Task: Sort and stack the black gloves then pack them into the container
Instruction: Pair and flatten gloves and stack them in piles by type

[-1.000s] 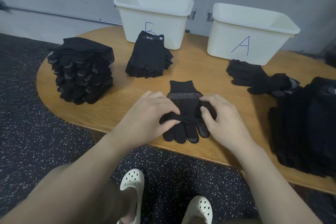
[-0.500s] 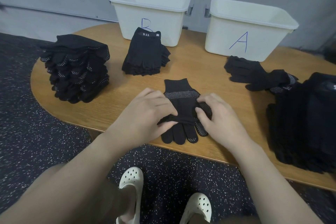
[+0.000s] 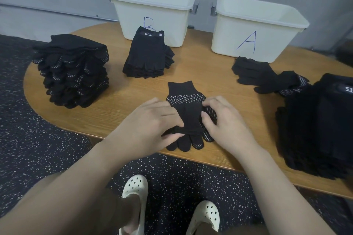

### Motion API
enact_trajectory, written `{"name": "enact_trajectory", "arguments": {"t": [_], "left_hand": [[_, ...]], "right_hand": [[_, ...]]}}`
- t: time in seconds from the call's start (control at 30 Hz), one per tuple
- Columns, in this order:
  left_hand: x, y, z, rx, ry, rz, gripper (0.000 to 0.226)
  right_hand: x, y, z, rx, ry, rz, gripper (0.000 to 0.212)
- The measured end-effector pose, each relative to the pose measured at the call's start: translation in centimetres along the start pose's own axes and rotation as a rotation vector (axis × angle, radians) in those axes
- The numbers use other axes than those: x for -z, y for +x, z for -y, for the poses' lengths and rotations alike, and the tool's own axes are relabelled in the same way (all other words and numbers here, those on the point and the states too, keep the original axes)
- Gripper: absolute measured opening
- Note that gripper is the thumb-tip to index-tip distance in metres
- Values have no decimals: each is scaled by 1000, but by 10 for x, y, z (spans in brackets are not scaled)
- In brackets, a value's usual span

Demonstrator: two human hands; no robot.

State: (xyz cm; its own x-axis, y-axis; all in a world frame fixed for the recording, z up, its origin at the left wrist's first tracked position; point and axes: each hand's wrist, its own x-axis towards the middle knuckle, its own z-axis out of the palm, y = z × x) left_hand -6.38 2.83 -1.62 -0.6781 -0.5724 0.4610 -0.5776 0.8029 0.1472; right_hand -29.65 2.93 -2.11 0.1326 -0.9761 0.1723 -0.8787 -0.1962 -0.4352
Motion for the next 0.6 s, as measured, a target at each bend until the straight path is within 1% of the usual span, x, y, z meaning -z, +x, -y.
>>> {"name": "enact_trajectory", "arguments": {"t": [0.07,0.13,0.23,0.27,0.3,0.37,0.43,0.5,0.6], "left_hand": [[1,0,-1,43,-31,48,28],[2,-1,-3,88,-78,62,37],[3,1,-8,139,-104,-25,36],[2,3,-8,184,-100,-50,36],[1,4,-8,245,-101,-33,42],[-4,3,-8,335,-99,120,61],[-10,-2,-6,325,-46,282,69],[-12,-6,-5,314,-14,349,70],[-10,-8,-5,313,6,389,70]], "right_hand": [[0,0,-1,6,0,-1,31],[0,-1,-2,14,-8,-1,30],[-1,-2,-2,18,-15,-35,32],[-1,-3,0,16,1,-57,34],[-1,-5,3,23,25,-79,36],[-2,-9,11,76,50,-94,43],[-1,-13,20,116,17,-29,51],[-3,-17,28,154,-25,54,53],[-9,-19,33,214,-78,143,53]]}}
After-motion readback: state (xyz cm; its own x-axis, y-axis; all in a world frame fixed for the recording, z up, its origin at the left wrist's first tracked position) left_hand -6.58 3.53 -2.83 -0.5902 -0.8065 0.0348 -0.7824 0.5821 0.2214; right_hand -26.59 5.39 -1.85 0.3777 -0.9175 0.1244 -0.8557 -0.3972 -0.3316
